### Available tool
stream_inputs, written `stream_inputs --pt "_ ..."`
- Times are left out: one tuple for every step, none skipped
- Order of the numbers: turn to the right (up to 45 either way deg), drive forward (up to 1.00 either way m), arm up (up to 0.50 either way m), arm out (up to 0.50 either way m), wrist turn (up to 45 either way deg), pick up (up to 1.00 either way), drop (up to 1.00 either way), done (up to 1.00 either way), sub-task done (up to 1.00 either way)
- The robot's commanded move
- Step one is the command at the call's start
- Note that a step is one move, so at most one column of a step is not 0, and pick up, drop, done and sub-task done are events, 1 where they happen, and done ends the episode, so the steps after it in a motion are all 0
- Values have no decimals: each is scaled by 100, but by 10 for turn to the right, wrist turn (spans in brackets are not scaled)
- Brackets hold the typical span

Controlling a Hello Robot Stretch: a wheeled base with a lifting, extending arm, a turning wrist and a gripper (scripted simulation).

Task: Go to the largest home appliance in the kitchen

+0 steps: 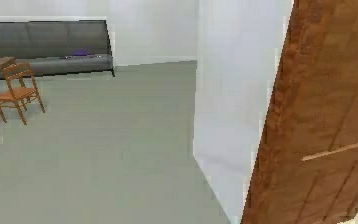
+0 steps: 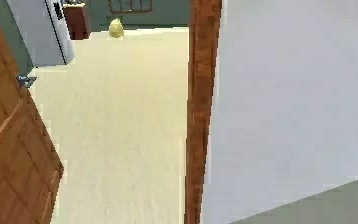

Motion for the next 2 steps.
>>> stream_inputs --pt "450 0 0 0 0 0 0 0 0" --pt "240 0 0 0 0 0 0 0 0"
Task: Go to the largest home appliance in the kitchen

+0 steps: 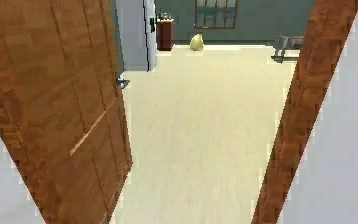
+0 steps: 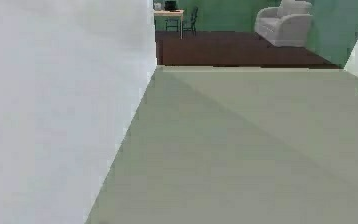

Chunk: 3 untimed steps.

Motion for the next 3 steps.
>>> stream_inputs --pt "0 85 0 0 0 0 0 0 0" --pt "450 0 0 0 0 0 0 0 0" --pt "30 0 0 0 0 0 0 0 0"
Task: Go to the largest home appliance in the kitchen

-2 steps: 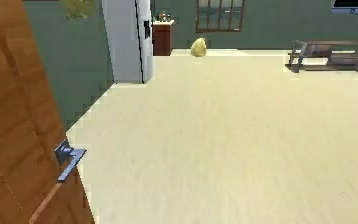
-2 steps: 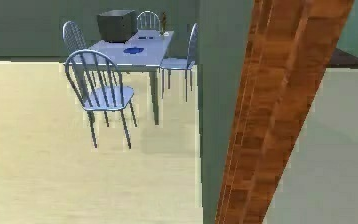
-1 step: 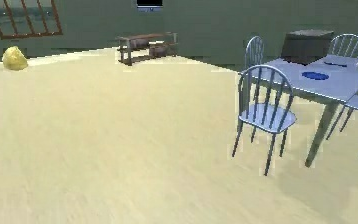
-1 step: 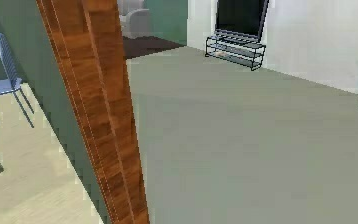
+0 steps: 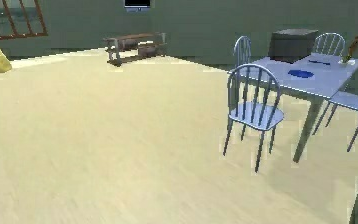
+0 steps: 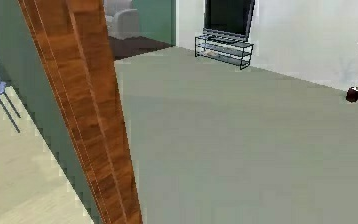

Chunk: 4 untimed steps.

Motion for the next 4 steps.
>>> stream_inputs --pt "0 100 0 0 0 0 0 0 0" --pt "30 0 0 0 0 0 0 0 0" --pt "0 55 0 0 0 0 0 0 0" --pt "120 0 0 0 0 0 0 0 0"
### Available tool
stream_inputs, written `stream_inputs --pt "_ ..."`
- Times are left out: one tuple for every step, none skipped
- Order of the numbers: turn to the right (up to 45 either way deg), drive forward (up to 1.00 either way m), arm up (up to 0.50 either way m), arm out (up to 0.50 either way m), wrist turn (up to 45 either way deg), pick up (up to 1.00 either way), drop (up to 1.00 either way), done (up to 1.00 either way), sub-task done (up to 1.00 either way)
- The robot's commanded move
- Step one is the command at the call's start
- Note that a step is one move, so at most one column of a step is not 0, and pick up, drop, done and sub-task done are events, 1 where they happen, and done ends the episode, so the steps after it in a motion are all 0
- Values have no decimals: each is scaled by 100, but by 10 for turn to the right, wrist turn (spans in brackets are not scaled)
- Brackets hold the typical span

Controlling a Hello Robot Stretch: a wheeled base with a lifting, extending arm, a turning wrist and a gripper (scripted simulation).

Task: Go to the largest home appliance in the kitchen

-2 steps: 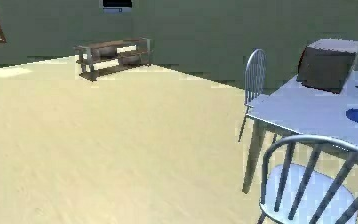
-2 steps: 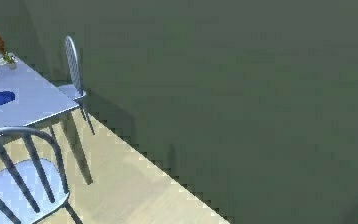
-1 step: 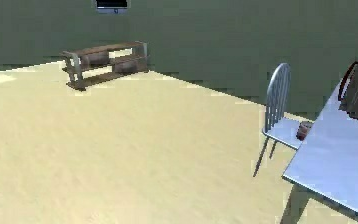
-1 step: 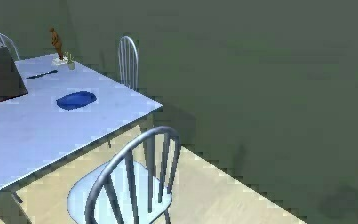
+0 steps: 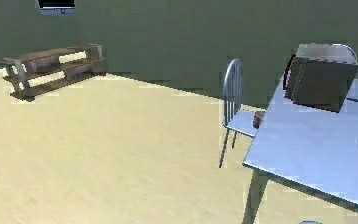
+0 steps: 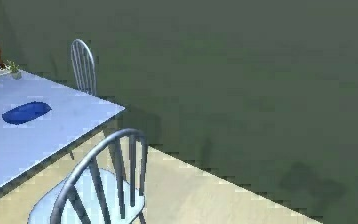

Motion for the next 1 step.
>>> stream_inputs --pt "0 95 0 0 0 0 0 0 0"
